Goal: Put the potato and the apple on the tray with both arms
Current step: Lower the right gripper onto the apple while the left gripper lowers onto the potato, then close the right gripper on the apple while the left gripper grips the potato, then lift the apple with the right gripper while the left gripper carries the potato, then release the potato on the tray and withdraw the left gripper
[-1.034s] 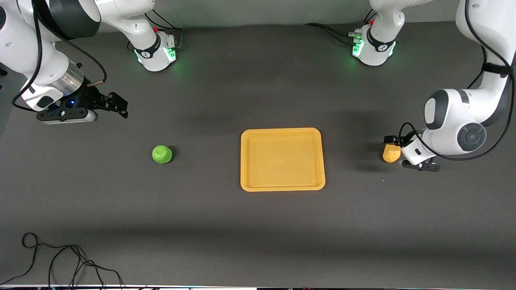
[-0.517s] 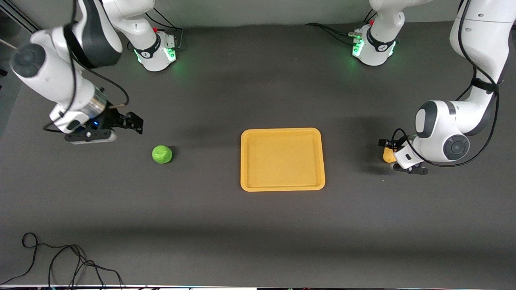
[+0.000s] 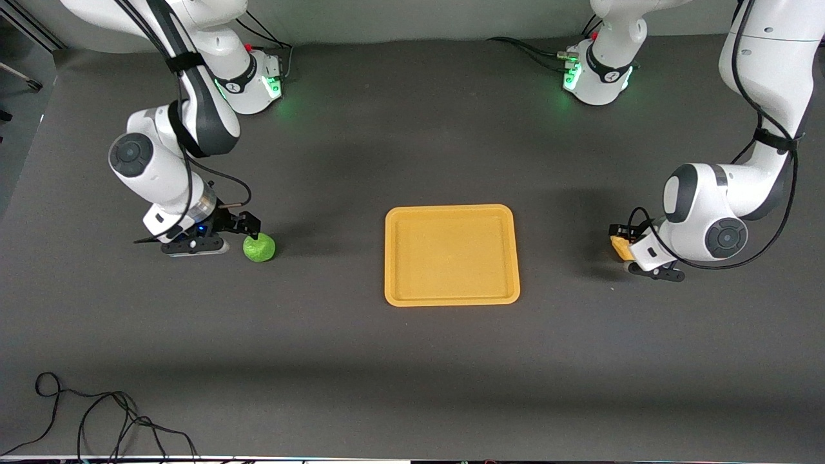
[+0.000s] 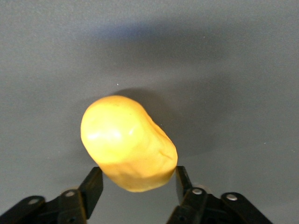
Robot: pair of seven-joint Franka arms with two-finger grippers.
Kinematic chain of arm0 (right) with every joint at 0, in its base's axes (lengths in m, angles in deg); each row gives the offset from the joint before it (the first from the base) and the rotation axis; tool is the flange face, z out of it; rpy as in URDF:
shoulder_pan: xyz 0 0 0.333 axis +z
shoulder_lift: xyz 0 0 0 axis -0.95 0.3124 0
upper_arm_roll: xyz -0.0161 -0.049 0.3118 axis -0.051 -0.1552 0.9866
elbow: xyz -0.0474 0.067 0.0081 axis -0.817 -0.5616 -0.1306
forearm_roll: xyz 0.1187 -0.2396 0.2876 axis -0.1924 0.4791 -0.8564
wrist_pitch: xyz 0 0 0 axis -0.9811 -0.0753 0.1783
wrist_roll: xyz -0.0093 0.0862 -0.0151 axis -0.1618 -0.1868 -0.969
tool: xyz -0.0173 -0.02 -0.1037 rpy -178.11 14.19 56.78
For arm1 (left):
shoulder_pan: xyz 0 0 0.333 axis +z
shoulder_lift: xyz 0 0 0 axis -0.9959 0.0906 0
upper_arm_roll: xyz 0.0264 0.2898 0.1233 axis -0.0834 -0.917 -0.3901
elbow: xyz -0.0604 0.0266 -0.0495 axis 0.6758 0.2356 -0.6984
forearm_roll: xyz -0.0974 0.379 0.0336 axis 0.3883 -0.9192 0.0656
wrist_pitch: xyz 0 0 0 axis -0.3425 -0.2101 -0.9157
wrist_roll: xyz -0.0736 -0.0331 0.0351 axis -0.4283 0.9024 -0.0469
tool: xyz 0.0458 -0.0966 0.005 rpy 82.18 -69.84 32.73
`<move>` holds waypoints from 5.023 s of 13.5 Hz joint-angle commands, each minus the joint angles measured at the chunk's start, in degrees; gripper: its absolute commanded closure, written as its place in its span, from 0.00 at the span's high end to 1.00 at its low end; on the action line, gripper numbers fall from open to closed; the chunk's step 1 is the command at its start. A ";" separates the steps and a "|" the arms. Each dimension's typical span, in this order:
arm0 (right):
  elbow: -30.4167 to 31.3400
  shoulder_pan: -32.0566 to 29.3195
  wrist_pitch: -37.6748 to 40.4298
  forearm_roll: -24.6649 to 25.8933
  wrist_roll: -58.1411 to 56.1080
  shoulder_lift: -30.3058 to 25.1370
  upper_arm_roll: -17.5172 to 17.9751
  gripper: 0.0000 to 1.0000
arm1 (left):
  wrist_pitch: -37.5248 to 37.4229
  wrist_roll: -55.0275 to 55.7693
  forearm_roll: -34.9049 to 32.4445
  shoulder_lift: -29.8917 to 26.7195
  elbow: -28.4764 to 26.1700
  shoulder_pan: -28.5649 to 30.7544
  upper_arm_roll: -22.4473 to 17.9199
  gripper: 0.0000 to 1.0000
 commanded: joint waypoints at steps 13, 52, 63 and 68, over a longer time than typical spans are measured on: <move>3.72 0.28 -13.11 -0.29 0.86 11.10 -0.34 1.00 | -6.23 -0.39 -0.92 -1.66 3.52 0.78 0.00 0.40; -41.72 -0.24 46.39 -2.04 0.69 2.05 -1.75 0.59 | -0.54 35.63 1.89 4.92 15.13 -8.43 20.83 0.28; -41.63 -0.24 46.30 -2.22 0.51 2.14 -2.28 0.59 | 6.52 38.54 -1.63 12.94 15.30 -13.82 16.70 0.99; -41.81 -0.07 46.30 -2.22 0.69 2.22 -2.19 0.59 | -13.49 33.30 -1.71 -1.00 16.88 -6.88 16.70 1.00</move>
